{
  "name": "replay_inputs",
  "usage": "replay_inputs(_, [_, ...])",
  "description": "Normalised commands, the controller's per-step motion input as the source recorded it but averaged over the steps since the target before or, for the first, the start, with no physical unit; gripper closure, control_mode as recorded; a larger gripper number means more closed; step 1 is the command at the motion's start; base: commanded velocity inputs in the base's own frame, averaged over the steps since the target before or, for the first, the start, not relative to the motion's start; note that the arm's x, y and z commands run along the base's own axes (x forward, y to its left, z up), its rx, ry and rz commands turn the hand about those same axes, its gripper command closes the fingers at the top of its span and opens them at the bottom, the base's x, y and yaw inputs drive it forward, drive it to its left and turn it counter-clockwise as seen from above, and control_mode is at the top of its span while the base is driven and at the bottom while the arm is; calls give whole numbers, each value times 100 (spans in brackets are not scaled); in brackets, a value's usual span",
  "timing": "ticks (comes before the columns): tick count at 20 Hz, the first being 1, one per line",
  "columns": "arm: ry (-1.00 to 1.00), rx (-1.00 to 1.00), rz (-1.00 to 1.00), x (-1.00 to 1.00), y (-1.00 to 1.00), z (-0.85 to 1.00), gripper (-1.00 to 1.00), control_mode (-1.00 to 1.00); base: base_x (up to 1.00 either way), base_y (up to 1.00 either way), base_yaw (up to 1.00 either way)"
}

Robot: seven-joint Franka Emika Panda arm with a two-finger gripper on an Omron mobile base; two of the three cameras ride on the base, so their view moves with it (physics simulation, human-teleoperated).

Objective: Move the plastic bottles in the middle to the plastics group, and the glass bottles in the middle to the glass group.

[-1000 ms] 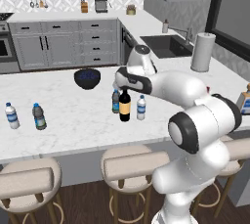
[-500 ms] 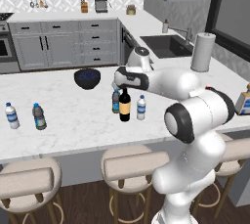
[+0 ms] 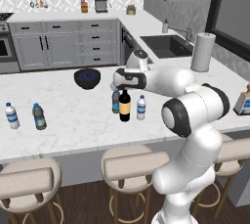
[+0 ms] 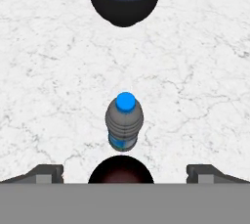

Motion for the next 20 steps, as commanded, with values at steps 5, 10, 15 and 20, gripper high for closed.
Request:
replay_inputs(5, [0,0,0,3,0,-23,-100,-100,0,0,0])
replay_inputs(10, [0,0,-1,-1,0,-20,100,-100,0,0,0])
replay_inputs(15, [0,0,-9,-19,-2,-13,100,-100,0,0,0])
replay_inputs(20, [6,4,-11,-58,-9,6,100,-100,0,0,0])
